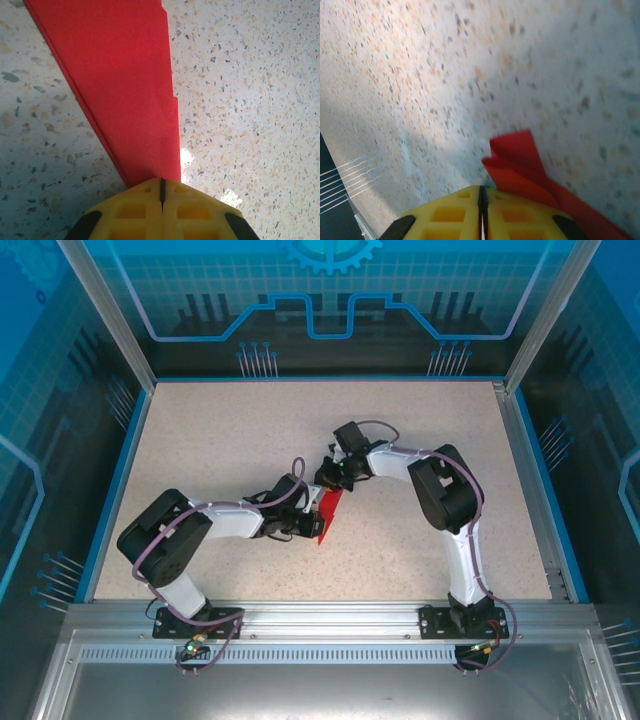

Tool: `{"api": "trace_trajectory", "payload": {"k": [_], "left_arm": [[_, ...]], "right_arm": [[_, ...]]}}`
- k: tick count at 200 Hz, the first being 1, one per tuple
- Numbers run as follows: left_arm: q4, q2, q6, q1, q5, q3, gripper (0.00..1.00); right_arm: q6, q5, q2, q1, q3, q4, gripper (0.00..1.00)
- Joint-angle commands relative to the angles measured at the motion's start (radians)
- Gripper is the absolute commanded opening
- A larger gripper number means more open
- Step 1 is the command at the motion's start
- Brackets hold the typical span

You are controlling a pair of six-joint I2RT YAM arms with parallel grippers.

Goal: Fold a paper plane with a square sheet of paper (pick it up from the middle)
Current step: Fold the wing for the fifth time at the center of the table.

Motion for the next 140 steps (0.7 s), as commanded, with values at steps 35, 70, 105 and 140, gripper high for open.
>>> {"api": "trace_trajectory", "payload": {"k": [35, 70, 105, 140], "left_arm": [[-0.259, 0.025, -0.012, -0.019, 0.033, -0.065, 0.00], [-0.272, 0.020, -0.018, -0.028, 0.049, -0.044, 0.00], [-0.285, 0.016, -0.015, -0.032, 0.043, -0.025, 0.00], [-0.284, 0.013, -0.039, -0.039, 0.034, 0.020, 0.04]], "right_arm": [[-0.051, 0.159, 0.089, -0.081, 0.142, -0.021, 0.12], [-0.092, 0.146, 0.060, -0.106, 0.174, -0.038, 0.13], [-0.117, 0.101, 0.015, -0.133, 0.145, -0.027, 0.14], [-0.154, 0.084, -0.132, -0.149, 0.011, -0.021, 0.17]]}}
